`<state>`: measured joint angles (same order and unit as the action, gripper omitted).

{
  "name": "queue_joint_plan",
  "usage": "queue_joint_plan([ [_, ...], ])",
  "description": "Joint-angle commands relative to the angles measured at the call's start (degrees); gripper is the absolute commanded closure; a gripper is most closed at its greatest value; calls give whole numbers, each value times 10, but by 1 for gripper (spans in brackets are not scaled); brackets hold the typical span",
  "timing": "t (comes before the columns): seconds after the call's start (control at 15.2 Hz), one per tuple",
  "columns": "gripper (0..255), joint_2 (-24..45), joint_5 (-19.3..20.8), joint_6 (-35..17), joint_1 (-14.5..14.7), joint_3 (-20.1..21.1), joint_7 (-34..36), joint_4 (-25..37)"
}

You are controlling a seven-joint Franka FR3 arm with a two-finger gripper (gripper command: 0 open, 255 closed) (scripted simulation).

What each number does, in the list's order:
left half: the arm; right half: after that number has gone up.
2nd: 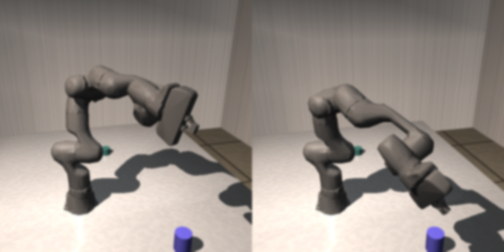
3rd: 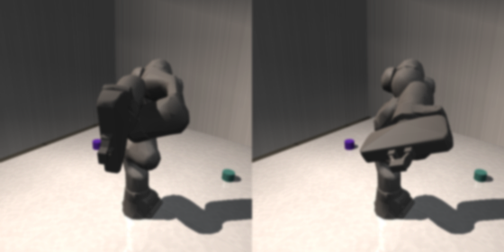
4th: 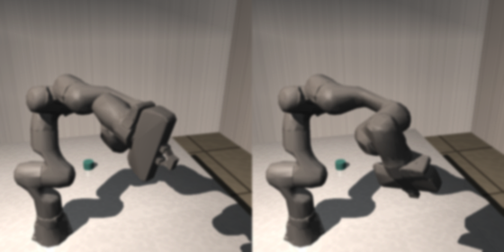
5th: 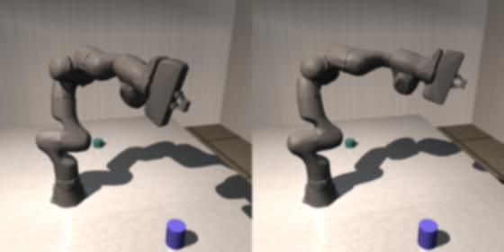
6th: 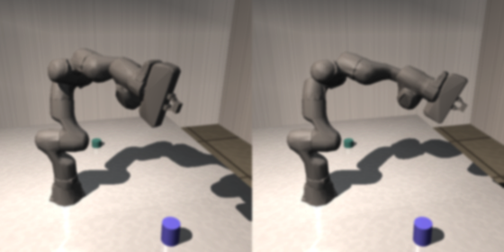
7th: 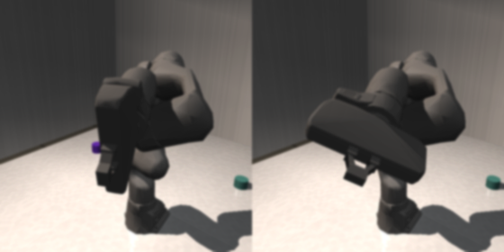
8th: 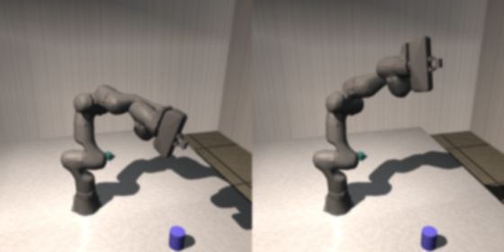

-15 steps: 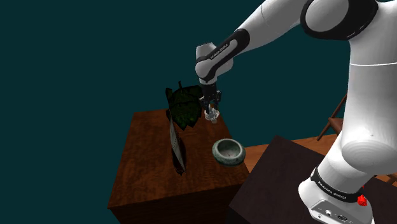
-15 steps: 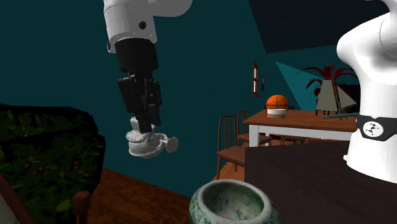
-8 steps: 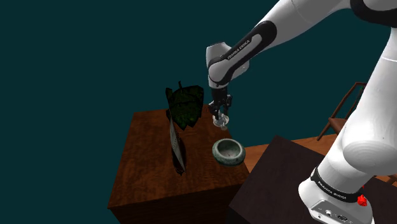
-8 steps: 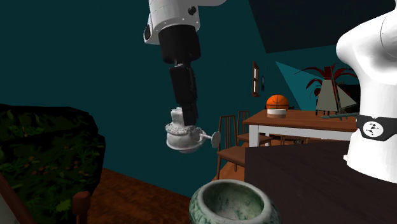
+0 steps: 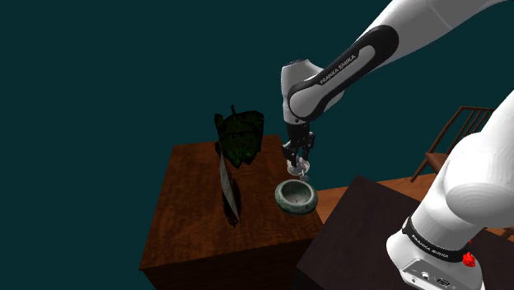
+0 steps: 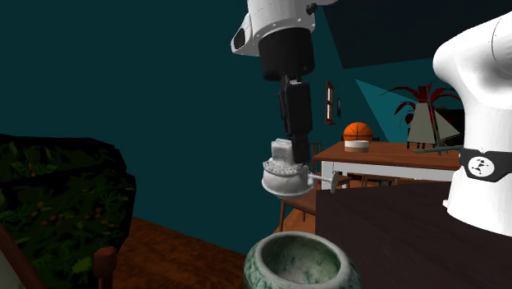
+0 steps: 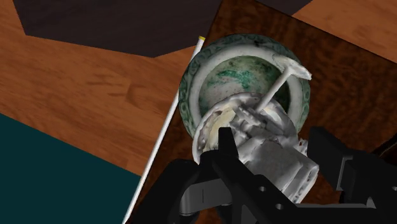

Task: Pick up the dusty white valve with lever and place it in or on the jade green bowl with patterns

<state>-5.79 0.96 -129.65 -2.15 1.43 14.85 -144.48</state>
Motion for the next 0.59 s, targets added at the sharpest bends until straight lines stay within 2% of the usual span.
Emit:
queue_joint_plan([
  [0.0,255,9,0,-15,0,1,2,-6],
  [0.53,255,65,4,-84,0,1,5,-19],
])
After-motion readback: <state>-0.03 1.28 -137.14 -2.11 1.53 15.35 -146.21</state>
